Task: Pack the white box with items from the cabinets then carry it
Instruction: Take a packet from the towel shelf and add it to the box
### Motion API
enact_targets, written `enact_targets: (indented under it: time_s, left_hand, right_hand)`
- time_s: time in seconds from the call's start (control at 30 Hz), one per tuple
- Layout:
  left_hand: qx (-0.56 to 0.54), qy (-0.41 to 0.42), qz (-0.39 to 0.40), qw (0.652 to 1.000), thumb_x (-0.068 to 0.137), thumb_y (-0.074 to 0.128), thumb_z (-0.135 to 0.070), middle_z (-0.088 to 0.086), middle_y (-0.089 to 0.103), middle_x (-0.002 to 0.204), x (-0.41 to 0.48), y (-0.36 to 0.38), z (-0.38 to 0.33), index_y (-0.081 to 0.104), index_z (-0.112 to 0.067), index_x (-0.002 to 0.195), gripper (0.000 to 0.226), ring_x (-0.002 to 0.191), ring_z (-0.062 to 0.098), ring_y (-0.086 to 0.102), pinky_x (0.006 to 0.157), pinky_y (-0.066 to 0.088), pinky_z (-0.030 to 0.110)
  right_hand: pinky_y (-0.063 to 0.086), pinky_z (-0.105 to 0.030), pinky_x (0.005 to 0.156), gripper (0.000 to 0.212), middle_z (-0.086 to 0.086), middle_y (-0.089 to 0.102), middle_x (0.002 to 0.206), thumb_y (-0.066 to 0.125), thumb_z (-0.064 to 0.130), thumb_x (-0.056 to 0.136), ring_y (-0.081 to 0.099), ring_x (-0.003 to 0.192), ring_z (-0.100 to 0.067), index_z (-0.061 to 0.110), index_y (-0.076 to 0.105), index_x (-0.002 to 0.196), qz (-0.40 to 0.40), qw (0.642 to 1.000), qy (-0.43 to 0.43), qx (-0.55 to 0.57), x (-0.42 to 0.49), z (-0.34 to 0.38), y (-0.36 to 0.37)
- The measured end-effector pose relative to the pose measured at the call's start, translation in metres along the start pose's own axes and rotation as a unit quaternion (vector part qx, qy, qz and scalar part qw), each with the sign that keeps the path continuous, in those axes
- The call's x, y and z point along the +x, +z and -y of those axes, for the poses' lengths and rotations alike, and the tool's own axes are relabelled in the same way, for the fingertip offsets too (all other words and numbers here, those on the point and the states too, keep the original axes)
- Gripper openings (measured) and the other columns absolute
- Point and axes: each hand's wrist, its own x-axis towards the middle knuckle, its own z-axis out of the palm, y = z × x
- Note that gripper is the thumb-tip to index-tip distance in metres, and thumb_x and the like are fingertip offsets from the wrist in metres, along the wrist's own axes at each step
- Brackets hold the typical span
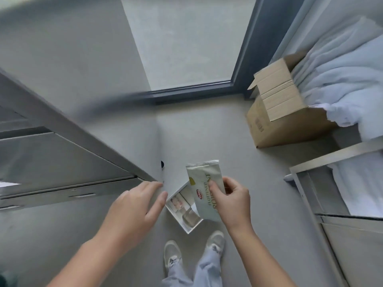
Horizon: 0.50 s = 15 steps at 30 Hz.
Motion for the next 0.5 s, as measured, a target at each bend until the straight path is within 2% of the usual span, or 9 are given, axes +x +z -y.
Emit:
enact_targets:
  time_s: [0.1, 0.23, 0.33, 0.4, 0.5]
  left_hand:
    - [-0.011, -0.003, 0.012, 1.000, 0.094, 0.026, -0.061, -0.023, 0.059, 0.121, 0.033, 0.023, 0.009, 0.055, -0.037, 0.125, 0.049, 0.106, 0.009, 0.060, 0.088, 0.047, 0.034]
    - [-0.018, -0.004, 0.030, 0.999, 0.097, 0.034, -0.054, -0.021, 0.061, 0.119, 0.072, 0.059, 0.025, 0.057, -0.034, 0.121, 0.039, 0.107, 0.009, 0.059, 0.087, 0.046, 0.034]
    - [-0.013, 0.011, 0.068, 0.998, 0.097, 0.034, -0.054, -0.022, 0.060, 0.124, 0.098, 0.092, 0.044, 0.057, -0.034, 0.124, 0.041, 0.111, 0.006, 0.058, 0.089, 0.045, 0.032]
    - [0.002, 0.034, 0.103, 0.994, 0.097, 0.031, -0.056, -0.022, 0.060, 0.124, 0.115, 0.114, 0.060, 0.057, -0.034, 0.124, 0.044, 0.111, 0.006, 0.058, 0.088, 0.045, 0.031]
    - [0.029, 0.072, 0.150, 0.986, 0.093, 0.023, -0.064, -0.020, 0.061, 0.122, 0.143, 0.152, 0.087, 0.056, -0.034, 0.123, 0.053, 0.109, 0.008, 0.060, 0.088, 0.047, 0.034]
  right_hand:
    - [0.059, -0.054, 0.068, 0.017, -0.006, 0.075, 0.075, 0.074, 0.024, 0.089, 0.073, 0.077, -0.031, 0.012, 0.072, 0.078, -0.006, 1.000, 0.025, 0.016, 0.025, -0.027, 0.012]
    - [0.059, -0.052, 0.066, 0.019, -0.006, 0.073, 0.072, 0.074, 0.022, 0.089, 0.072, 0.074, -0.030, 0.010, 0.069, 0.075, -0.034, 0.997, 0.056, 0.028, 0.052, -0.064, 0.028]
    - [0.056, -0.052, 0.064, 0.024, -0.017, 0.070, 0.074, 0.073, 0.019, 0.089, 0.069, 0.072, -0.036, 0.002, 0.065, 0.074, -0.076, 0.993, 0.080, 0.048, 0.069, -0.096, 0.043]
    - [0.056, -0.052, 0.064, 0.025, -0.020, 0.070, 0.075, 0.073, 0.017, 0.090, 0.066, 0.067, -0.032, 0.001, 0.064, 0.074, -0.106, 0.987, 0.101, 0.063, 0.080, -0.119, 0.055]
    - [0.057, -0.049, 0.067, 0.018, -0.019, 0.073, 0.079, 0.073, 0.017, 0.089, 0.070, 0.079, -0.042, 0.003, 0.068, 0.078, -0.148, 0.975, 0.141, 0.091, 0.095, -0.158, 0.082]
